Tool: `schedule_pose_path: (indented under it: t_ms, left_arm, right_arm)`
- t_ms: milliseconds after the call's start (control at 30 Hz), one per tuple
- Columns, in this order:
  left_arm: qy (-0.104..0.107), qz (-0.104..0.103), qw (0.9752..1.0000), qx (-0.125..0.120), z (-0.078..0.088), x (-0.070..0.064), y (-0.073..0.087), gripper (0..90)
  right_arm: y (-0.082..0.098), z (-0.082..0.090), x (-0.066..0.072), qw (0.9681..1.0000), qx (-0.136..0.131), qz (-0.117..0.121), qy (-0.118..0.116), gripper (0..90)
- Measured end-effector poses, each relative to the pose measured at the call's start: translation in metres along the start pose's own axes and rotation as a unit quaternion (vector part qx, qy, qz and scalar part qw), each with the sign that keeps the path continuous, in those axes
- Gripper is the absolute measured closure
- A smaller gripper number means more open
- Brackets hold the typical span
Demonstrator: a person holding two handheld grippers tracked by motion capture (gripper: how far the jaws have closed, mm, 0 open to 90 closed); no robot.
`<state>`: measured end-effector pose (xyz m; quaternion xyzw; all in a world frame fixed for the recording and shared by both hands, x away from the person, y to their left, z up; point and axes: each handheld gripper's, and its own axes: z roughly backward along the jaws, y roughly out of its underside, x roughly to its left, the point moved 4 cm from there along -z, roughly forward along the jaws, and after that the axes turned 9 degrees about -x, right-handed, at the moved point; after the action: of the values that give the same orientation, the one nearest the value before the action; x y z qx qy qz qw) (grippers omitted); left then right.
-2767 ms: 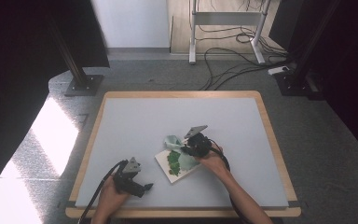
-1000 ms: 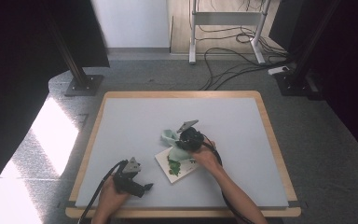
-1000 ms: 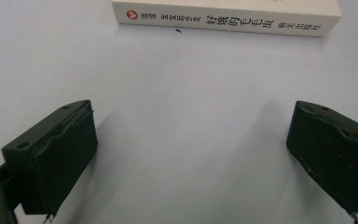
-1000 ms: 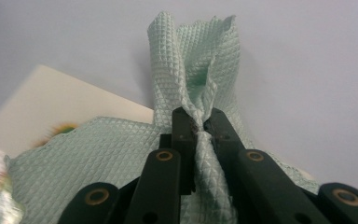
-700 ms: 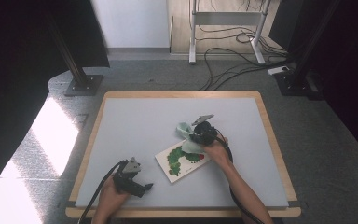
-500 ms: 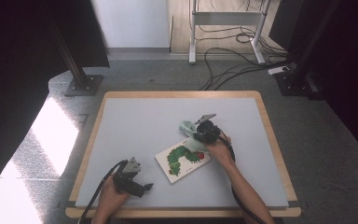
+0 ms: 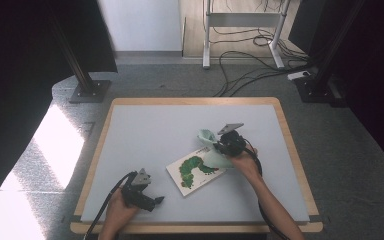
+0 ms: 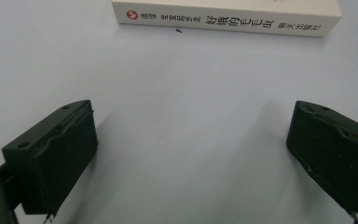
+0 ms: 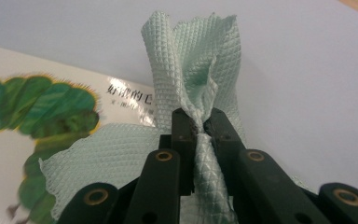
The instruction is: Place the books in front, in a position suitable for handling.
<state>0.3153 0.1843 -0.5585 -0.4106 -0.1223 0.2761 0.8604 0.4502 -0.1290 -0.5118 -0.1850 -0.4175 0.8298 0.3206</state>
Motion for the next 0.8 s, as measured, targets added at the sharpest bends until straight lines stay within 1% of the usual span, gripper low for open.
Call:
schedule_pose_path:
  t_ms: [33, 67, 133, 167, 200, 233, 267, 300, 333, 367, 400, 433, 467, 500, 533, 567, 600, 633, 667, 733, 767, 800]
  left_arm:
    - [0.000, 0.000, 1.0000, 0.000, 0.000, 0.000, 0.000, 1.7]
    - [0.000, 0.000, 1.0000, 0.000, 0.000, 0.000, 0.000, 1.7]
    - [0.000, 0.000, 1.0000, 0.000, 0.000, 0.000, 0.000, 1.7]
    - [0.000, 0.000, 1.0000, 0.000, 0.000, 0.000, 0.000, 1.7]
    - [0.000, 0.000, 1.0000, 0.000, 0.000, 0.000, 0.000, 1.7]
    - [0.000, 0.000, 1.0000, 0.000, 0.000, 0.000, 0.000, 1.7]
    - [0.000, 0.000, 1.0000, 0.000, 0.000, 0.000, 0.000, 1.7]
    - [0.000, 0.000, 1.0000, 0.000, 0.000, 0.000, 0.000, 1.7]
    - [-0.001, 0.002, 1.0000, -0.002, 0.000, 0.000, 0.000, 1.8]
    - [-0.001, 0.002, 1.0000, -0.002, 0.000, 0.000, 0.000, 1.7]
    - [0.000, 0.002, 1.0000, -0.002, 0.000, 0.000, 0.000, 1.7]
    - [0.000, 0.002, 1.0000, -0.002, 0.000, 0.000, 0.000, 1.8]
    - [0.000, 0.000, 1.0000, 0.000, 0.000, 0.000, 0.000, 1.8]
    - [0.000, 0.000, 1.0000, 0.000, 0.000, 0.000, 0.000, 1.8]
    - [0.000, 0.000, 1.0000, 0.000, 0.000, 0.000, 0.000, 1.8]
    - [0.000, 0.000, 1.0000, 0.000, 0.000, 0.000, 0.000, 1.8]
    - [0.000, 0.000, 1.0000, 0.000, 0.000, 0.000, 0.000, 1.8]
    - [-0.001, 0.002, 1.0000, -0.002, 0.000, 0.000, 0.000, 1.8]
    - [0.000, 0.001, 1.0000, -0.001, 0.000, 0.000, 0.000, 1.8]
    - [0.000, 0.000, 1.0000, -0.001, 0.000, 0.000, 0.000, 1.8]
    - [0.000, 0.000, 1.0000, 0.000, 0.000, 0.000, 0.000, 1.8]
    - [0.000, 0.000, 1.0000, 0.000, 0.000, 0.000, 0.000, 1.8]
  right_arm:
    - [0.001, 0.006, -0.001, 1.0000, -0.001, -0.004, -0.002, 82.1]
    - [0.003, 0.016, -0.002, 1.0000, -0.004, -0.006, -0.002, 82.1]
    - [0.006, 0.028, -0.004, 1.0000, -0.001, -0.003, 0.003, 82.1]
    - [0.006, 0.028, -0.004, 1.0000, -0.001, -0.003, 0.003, 82.1]
    - [0.007, 0.034, -0.005, 1.0000, -0.002, -0.002, 0.005, 82.1]
    - [0.011, 0.046, -0.008, 1.0000, -0.005, -0.004, 0.007, 82.1]
    - [0.013, 0.052, -0.009, 0.9999, -0.006, -0.006, 0.008, 82.0]
    - [0.013, 0.052, -0.009, 0.9999, -0.006, -0.006, 0.008, 82.0]
    - [0.017, 0.064, -0.011, 0.9999, -0.007, -0.005, 0.010, 82.0]
    - [0.017, 0.064, -0.011, 0.9999, -0.007, -0.005, 0.010, 82.0]
    - [0.022, 0.076, -0.013, 0.9998, -0.006, -0.006, 0.016, 81.9]
    - [0.022, 0.076, -0.013, 0.9998, -0.006, -0.006, 0.016, 81.9]
    - [0.026, 0.086, -0.015, 0.9997, -0.005, -0.008, 0.020, 81.8]
    - [0.026, 0.086, -0.015, 0.9997, -0.005, -0.008, 0.020, 81.8]
    - [0.032, 0.095, -0.017, 0.9996, -0.003, -0.013, 0.024, 81.7]
    - [0.032, 0.095, -0.017, 0.9996, -0.003, -0.013, 0.024, 81.7]
    - [0.038, 0.104, -0.020, 0.9994, -0.003, -0.016, 0.029, 81.5]
    - [0.038, 0.104, -0.020, 0.9994, -0.003, -0.016, 0.029, 81.5]
    - [0.044, 0.113, -0.022, 0.9992, -0.001, -0.022, 0.033, 81.3]
    - [0.046, 0.116, -0.023, 0.9992, 0.000, -0.023, 0.033, 81.1]
    - [0.052, 0.123, -0.024, 0.9988, -0.001, -0.031, 0.037, 80.9]
    - [0.055, 0.126, -0.025, 0.9988, -0.001, -0.032, 0.038, 80.8]
